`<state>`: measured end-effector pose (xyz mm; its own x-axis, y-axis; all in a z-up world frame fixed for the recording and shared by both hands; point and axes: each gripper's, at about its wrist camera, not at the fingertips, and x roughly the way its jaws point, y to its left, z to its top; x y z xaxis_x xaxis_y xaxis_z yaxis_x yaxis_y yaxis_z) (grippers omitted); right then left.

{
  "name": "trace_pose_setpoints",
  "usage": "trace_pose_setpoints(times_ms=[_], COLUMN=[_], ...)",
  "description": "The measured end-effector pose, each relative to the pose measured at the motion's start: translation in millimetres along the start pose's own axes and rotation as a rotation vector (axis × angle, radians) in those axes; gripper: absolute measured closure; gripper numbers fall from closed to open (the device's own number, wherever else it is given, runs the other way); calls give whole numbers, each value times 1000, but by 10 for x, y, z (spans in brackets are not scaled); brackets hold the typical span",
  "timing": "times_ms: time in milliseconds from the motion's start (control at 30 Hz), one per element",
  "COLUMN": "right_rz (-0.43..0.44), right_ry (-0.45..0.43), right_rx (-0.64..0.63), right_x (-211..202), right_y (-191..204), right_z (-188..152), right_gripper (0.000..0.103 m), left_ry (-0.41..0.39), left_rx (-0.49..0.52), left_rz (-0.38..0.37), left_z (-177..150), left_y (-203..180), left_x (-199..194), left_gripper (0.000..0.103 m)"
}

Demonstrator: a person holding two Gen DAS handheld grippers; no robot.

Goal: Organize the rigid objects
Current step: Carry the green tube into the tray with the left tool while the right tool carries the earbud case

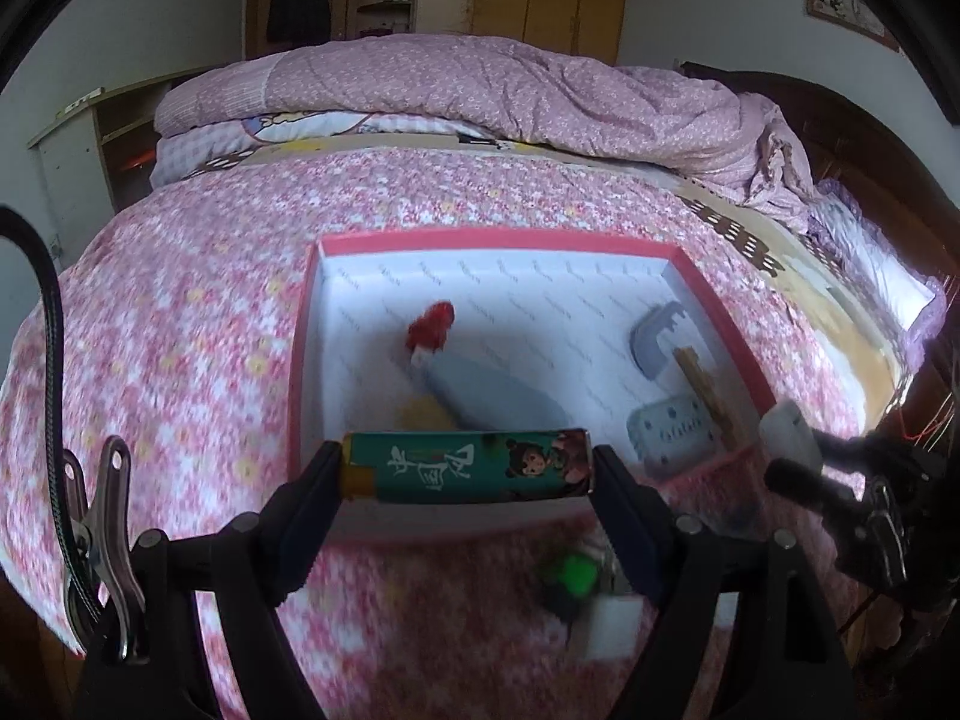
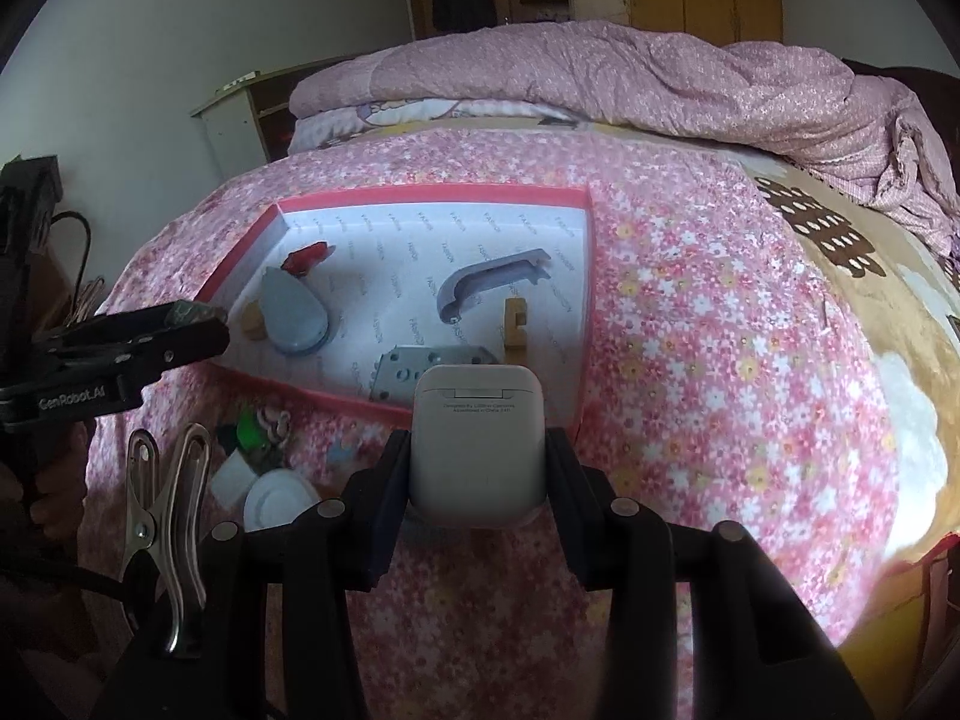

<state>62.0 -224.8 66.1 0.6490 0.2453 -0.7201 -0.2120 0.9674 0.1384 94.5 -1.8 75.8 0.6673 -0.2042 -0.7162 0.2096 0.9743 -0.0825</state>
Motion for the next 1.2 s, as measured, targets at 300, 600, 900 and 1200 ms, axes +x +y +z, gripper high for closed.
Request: trace_pose_setpoints(times_ms=[300,600,900,1200], right_rz=[27,41,36,-30], right_ry=[7,16,16,30], right_rx=[31,31,-11,-4], right_x=[204,671,947,1043], right_y=[-24,-223,-249,-107], right_z=[445,872,1031,989], right_gripper=[59,59,59,59], left_ry=[12,44,56,63], left_rx=[24,-15,-85,-65], left_rz=[-13,18,44,0], left_z=[463,699,725,690], left_y=[-33,-59,76,95], left_x=[346,747,903,972], left_gripper=[19,19,19,19])
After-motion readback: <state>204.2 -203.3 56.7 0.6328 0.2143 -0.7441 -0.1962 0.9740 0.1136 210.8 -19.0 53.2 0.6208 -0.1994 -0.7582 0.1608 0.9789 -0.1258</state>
